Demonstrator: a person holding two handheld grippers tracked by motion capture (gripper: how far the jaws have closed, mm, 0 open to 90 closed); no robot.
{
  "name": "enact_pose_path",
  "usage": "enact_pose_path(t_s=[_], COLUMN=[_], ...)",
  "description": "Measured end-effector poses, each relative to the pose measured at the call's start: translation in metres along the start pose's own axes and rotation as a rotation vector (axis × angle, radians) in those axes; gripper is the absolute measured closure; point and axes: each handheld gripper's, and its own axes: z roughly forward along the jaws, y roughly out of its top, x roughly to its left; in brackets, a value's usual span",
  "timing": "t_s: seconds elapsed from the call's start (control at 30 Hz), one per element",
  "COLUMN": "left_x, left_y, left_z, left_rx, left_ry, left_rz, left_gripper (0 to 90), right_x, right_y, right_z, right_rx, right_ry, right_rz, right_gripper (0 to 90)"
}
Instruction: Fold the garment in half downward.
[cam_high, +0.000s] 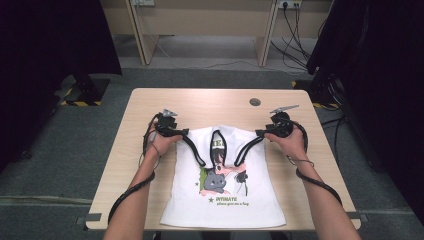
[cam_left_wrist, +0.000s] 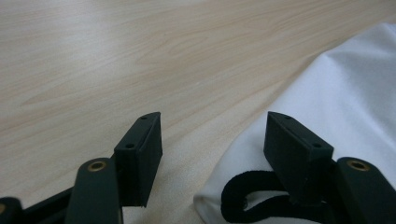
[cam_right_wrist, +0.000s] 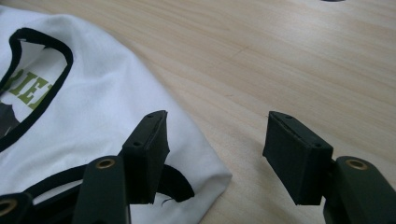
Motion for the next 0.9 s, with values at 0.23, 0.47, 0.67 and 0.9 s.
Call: enact_pose_path(t_s=[0.23, 0.47, 0.67, 0.9], left_x=[-0.005, -0.012, -0.021, -0.016], left_y=[-0.003, -0.006, -0.008, 0.004], left_z=[0.001, -0.002, -0.004, -0.014], left_rx=[0.032, 0.029, 0.016, -0.047], left_ry=[-0.017, -0.027, -0.066, -0.113], left_rz=[0.045, 0.089, 0.132, 0.044], left_gripper=[37.7, 46.7, 78.1, 81.7], right_x=[0.007, 0.013, 0.021, 0.011], right_y=[-0.005, -0.014, -0.021, -0.009], right_z=[0.007, 0.011, 0.01, 0.002], right_rx=[0.007, 0.011, -0.03, -0.022], right_ry=[0.0, -0.04, -0.034, 0.042], right_rz=[-0.041, -0.12, -0.103, 0.005], right_gripper=[42.0, 46.2, 75.1, 80.5])
